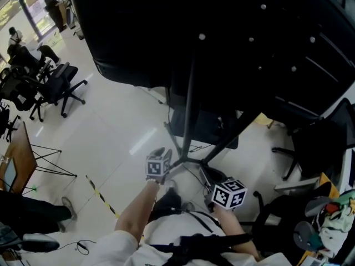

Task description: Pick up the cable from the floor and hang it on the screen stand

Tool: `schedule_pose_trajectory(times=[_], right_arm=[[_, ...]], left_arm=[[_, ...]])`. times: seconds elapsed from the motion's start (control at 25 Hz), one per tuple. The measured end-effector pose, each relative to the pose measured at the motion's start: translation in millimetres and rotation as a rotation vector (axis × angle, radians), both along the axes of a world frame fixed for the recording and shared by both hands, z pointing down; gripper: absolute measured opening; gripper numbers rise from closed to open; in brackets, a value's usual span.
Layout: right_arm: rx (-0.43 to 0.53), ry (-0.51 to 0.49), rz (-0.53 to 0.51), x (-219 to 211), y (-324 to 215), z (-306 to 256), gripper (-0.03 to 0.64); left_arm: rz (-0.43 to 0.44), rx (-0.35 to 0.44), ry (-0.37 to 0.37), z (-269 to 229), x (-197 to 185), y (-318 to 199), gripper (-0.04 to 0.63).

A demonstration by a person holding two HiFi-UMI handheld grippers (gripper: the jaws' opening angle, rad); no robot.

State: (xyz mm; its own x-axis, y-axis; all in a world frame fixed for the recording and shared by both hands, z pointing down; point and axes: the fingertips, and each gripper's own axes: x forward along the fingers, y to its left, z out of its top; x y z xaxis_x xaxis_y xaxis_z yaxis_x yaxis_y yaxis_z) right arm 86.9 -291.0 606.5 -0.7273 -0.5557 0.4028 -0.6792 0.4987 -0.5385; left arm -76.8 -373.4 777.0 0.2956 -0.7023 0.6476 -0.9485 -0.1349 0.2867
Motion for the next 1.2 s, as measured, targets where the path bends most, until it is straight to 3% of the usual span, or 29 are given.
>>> schedule_pose_trajectory(times=[0.16, 0.44, 0.68, 0.92, 1.0, 1.2], right_arm=[[0.015, 0.016, 0.054, -5, -37, -2, 0.009], [0.019, 0.043, 0.152, -10, -79, -2, 0.009], [-0.011, 0.064, 0.250, -4, -98, 11, 0.009], [-0.027, 0.064, 0.273, -11, -110, 15, 0.009], [-0.027, 0.074, 0.261, -17, -111, 15, 0.009], [-0.036, 0.086, 0.247, -20, -104, 19, 0.009]], left_arm=[[0.036, -0.009, -0.032, 21, -8, -51, 0.138], [0.129, -0.112, -0.079, 63, -20, -113, 0.140], [0.191, -0.124, -0.084, 74, -23, -150, 0.140], [0.239, -0.135, -0.058, 79, -18, -165, 0.135], [0.262, -0.134, -0.064, 82, -19, -165, 0.026], [0.279, -0.117, -0.036, 74, -15, -154, 0.018]])
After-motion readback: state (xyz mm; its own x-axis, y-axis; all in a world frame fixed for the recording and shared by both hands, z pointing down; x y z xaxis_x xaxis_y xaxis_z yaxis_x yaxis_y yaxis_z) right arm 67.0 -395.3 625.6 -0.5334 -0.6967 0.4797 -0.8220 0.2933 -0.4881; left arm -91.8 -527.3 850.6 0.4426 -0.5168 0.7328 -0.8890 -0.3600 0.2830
